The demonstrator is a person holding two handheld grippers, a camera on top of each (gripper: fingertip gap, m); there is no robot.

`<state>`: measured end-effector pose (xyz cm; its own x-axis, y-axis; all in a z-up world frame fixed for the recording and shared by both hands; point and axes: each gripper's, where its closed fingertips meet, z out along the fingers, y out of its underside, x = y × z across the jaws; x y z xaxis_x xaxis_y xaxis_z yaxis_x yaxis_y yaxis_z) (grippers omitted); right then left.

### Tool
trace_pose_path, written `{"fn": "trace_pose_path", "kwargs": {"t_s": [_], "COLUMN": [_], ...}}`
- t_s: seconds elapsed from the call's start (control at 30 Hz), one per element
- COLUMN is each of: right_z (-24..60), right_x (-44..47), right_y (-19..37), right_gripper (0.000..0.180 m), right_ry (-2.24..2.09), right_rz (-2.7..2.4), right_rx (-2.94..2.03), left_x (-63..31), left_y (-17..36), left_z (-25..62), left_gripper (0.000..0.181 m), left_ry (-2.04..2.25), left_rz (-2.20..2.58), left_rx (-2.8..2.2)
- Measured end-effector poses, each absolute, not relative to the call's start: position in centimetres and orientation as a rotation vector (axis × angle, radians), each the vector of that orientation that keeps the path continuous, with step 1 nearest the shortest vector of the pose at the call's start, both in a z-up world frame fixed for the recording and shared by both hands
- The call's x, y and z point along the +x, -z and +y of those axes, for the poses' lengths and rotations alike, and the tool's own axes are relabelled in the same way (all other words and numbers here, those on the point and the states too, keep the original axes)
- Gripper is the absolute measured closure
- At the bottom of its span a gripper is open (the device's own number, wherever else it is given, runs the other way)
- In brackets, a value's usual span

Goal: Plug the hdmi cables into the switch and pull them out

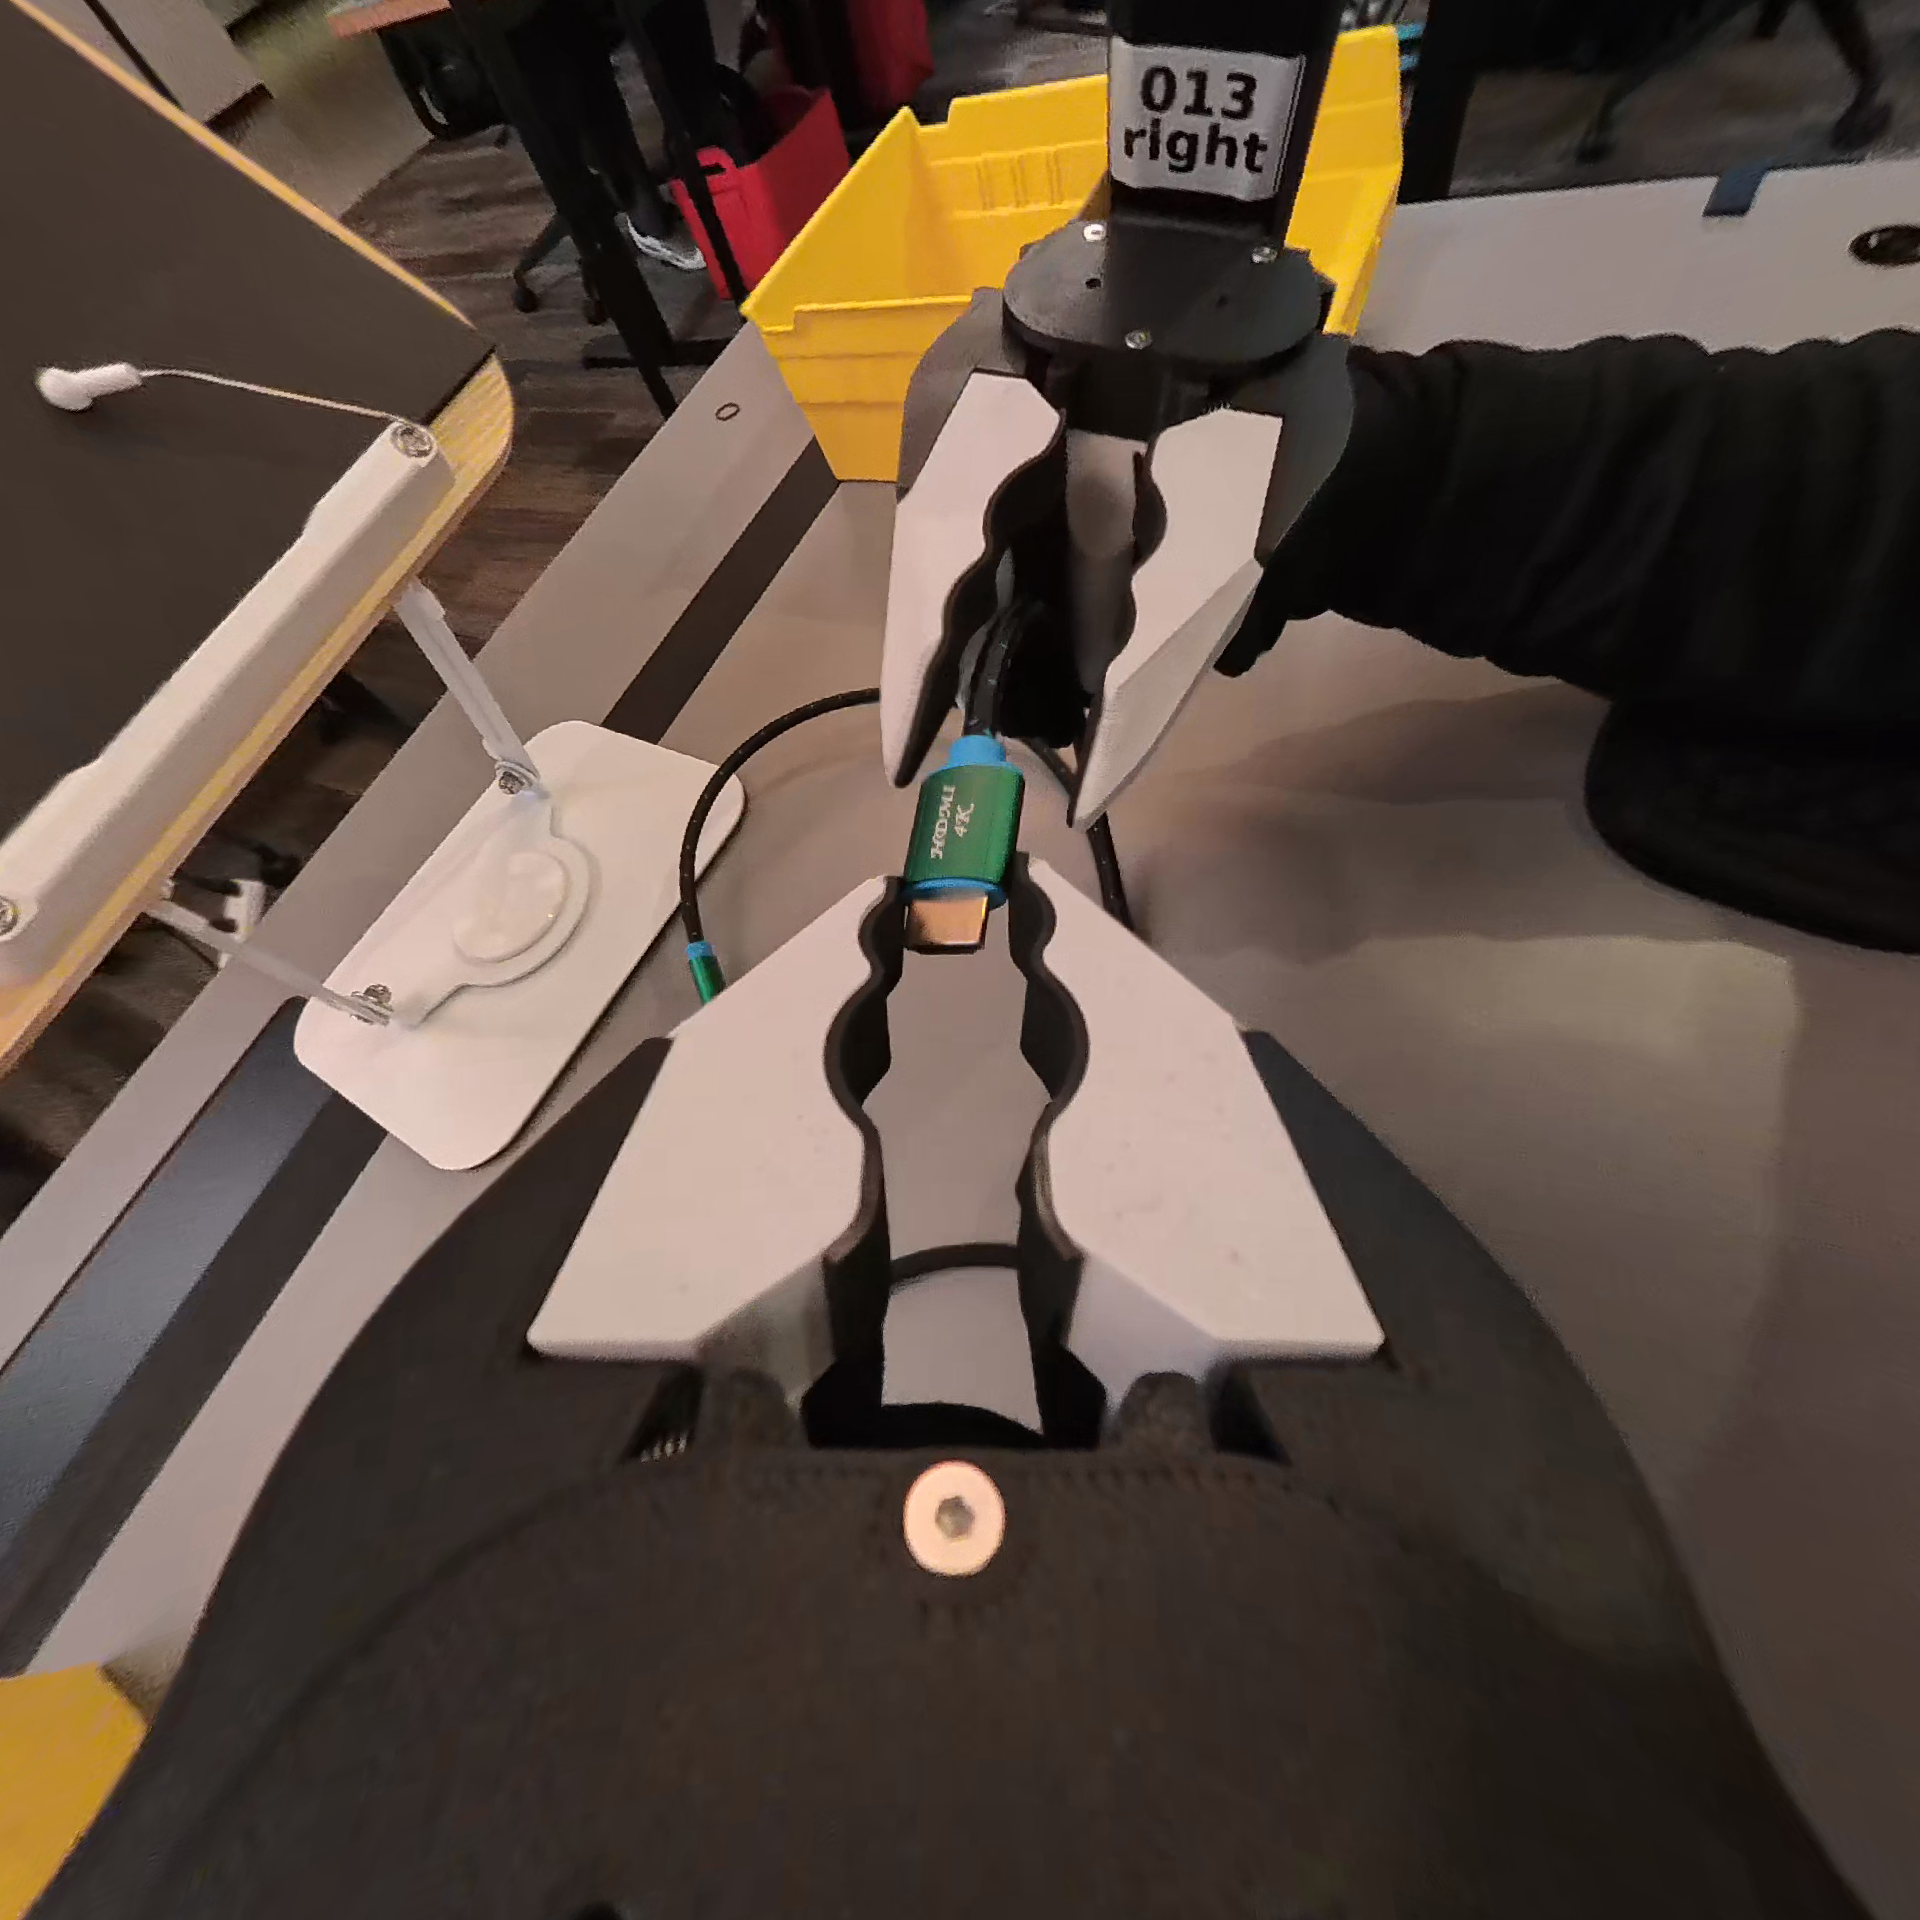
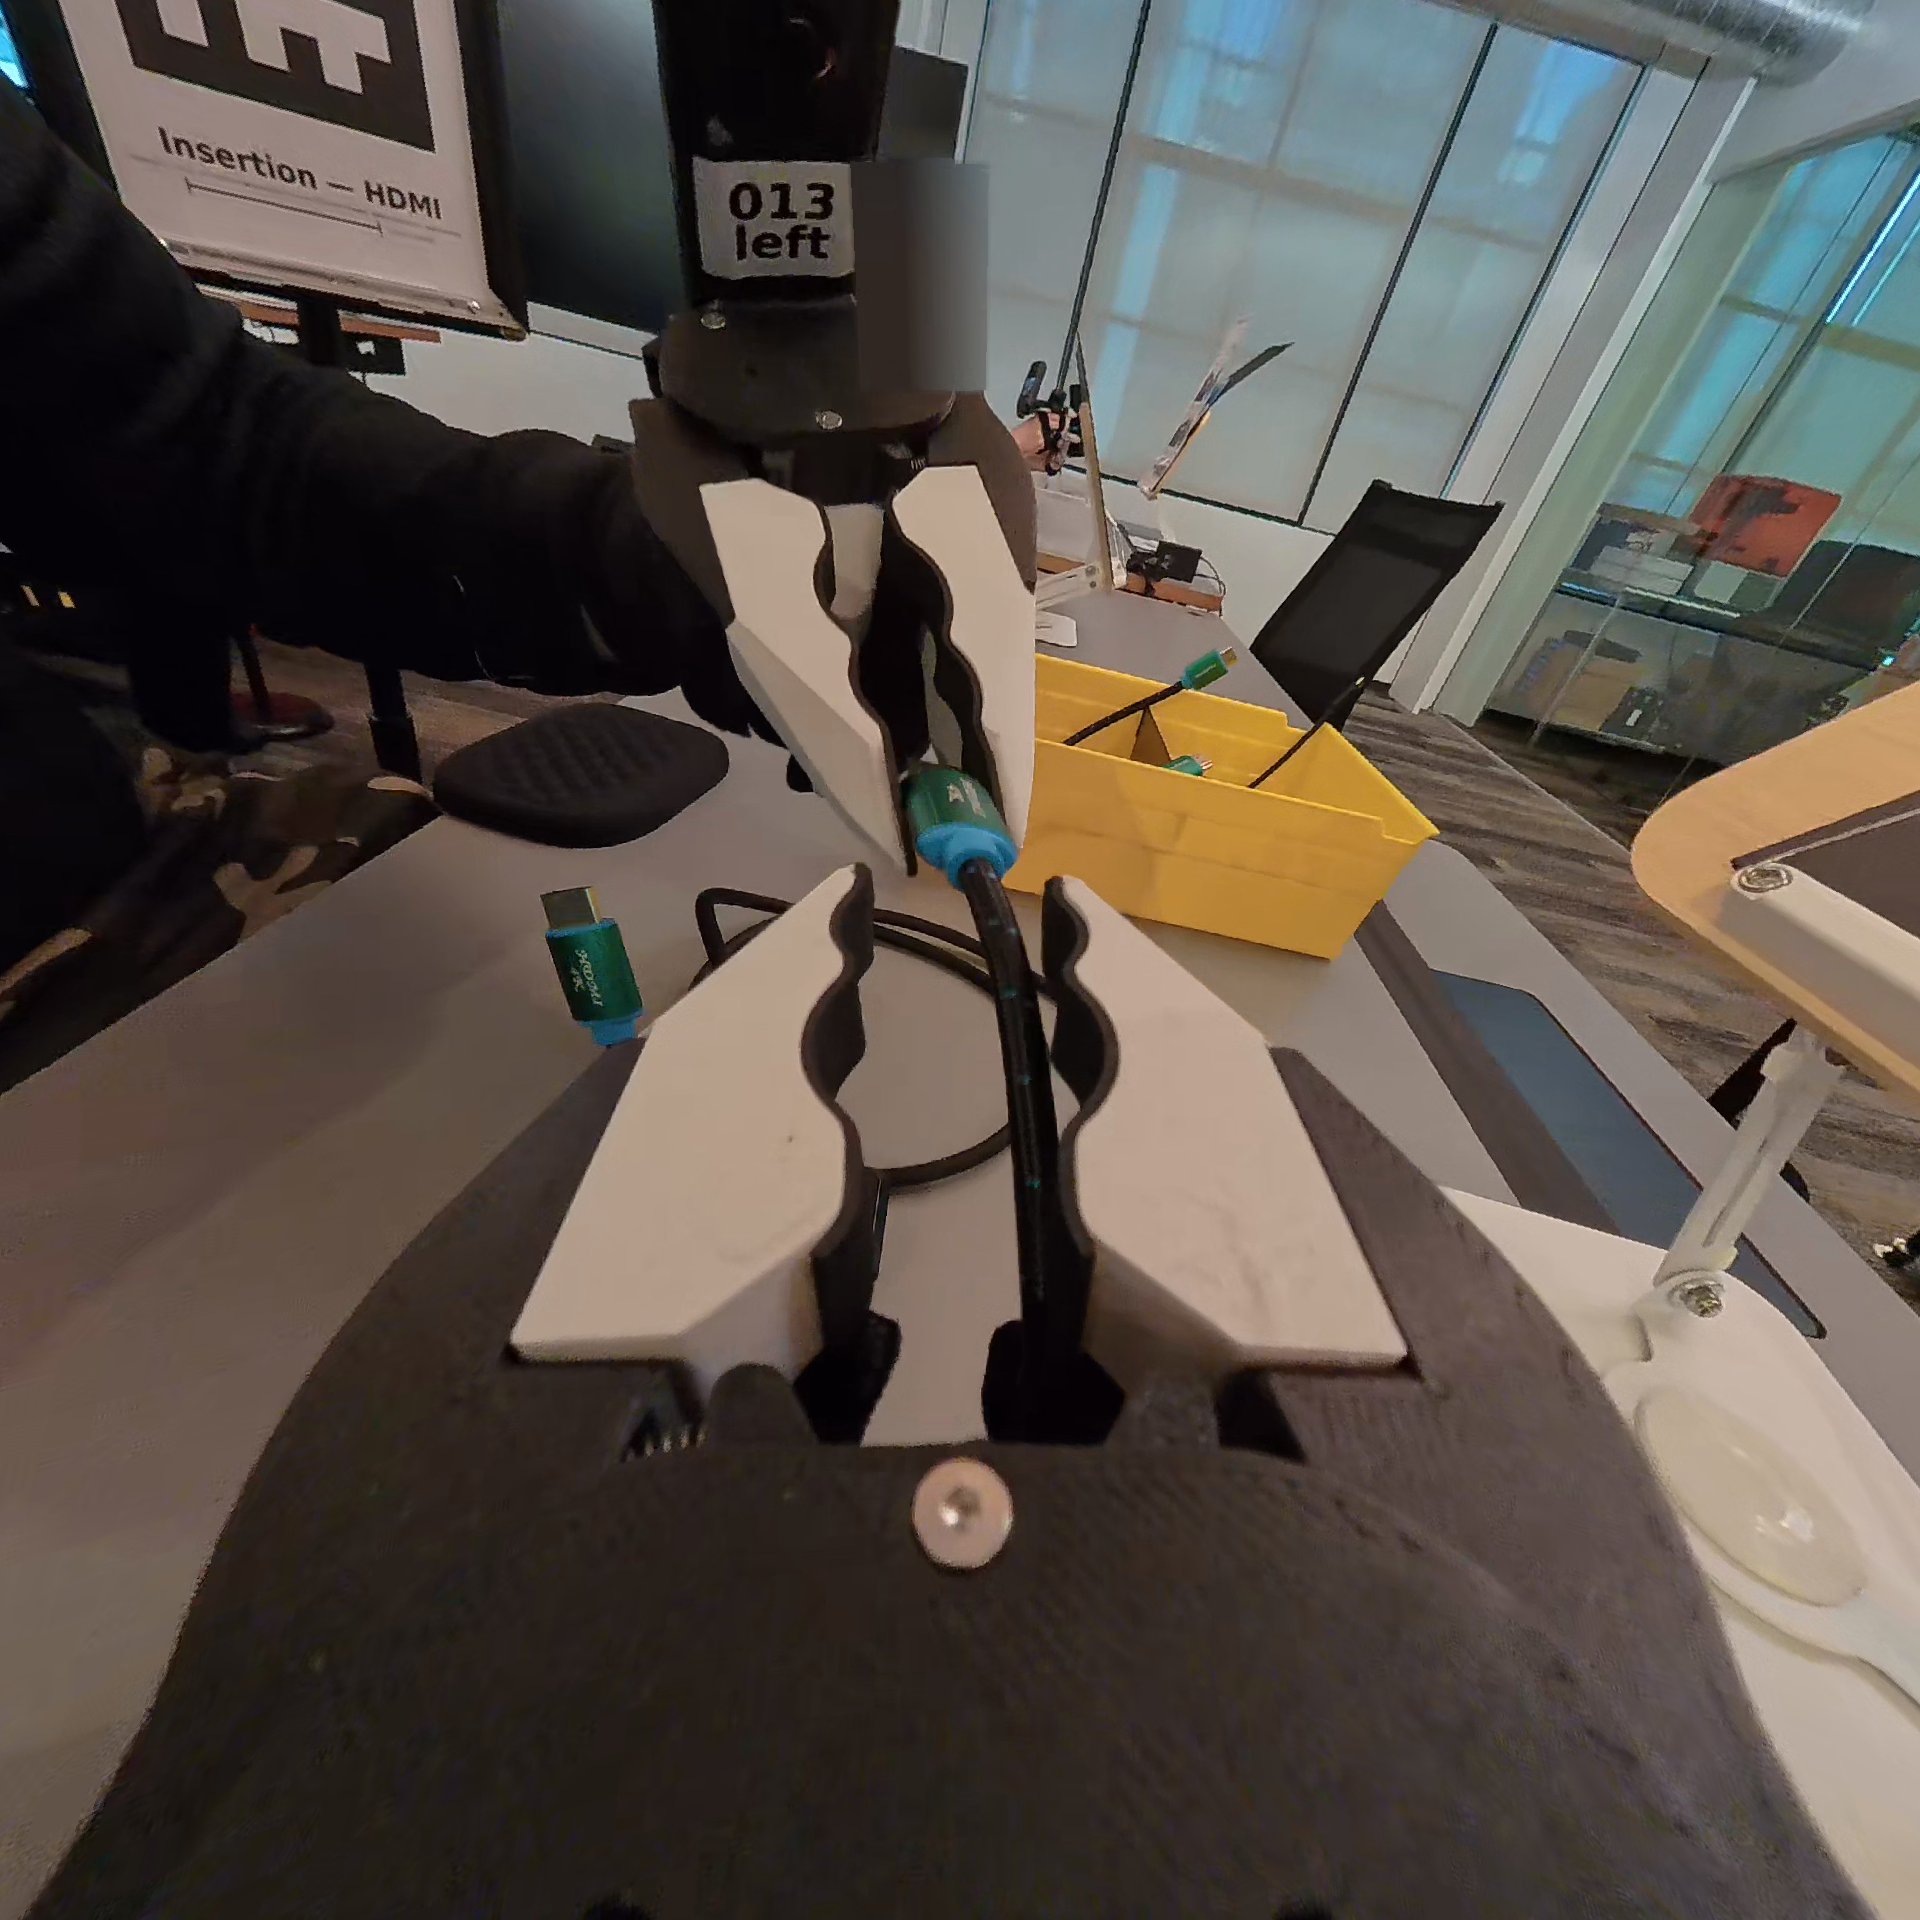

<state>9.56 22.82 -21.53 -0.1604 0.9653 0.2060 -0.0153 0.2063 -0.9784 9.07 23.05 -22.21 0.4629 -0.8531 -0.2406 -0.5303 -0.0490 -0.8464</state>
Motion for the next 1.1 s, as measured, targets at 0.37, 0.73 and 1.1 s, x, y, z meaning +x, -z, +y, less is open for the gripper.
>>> {"fn": "trace_pose_path", "kwargs": {"t_s": [0.37, 0.73, 1.1], "right_z": [22.4, 21.9, 21.8], "right_x": [9.3, 9.0, 9.1], "right_y": [21.7, 22.1, 22.0], "right_gripper": [0.157, 0.161, 0.16], "right_ry": [-1.178, -1.203, -1.216], "right_rz": [-1.438, -1.46, -1.455], "right_rx": [-0.972, -0.977, -0.97], "left_x": [9.4, 9.5, 9.5], "left_y": [23.0, 23.4, 23.7], "left_z": [22.7, 22.7, 22.7], "left_gripper": [0.163, 0.163, 0.163], "left_ry": [0.31, 0.237, 0.216], "left_rz": [1.27, 1.312, 1.324], "left_rx": [-1.701, -1.681, -1.681]}}
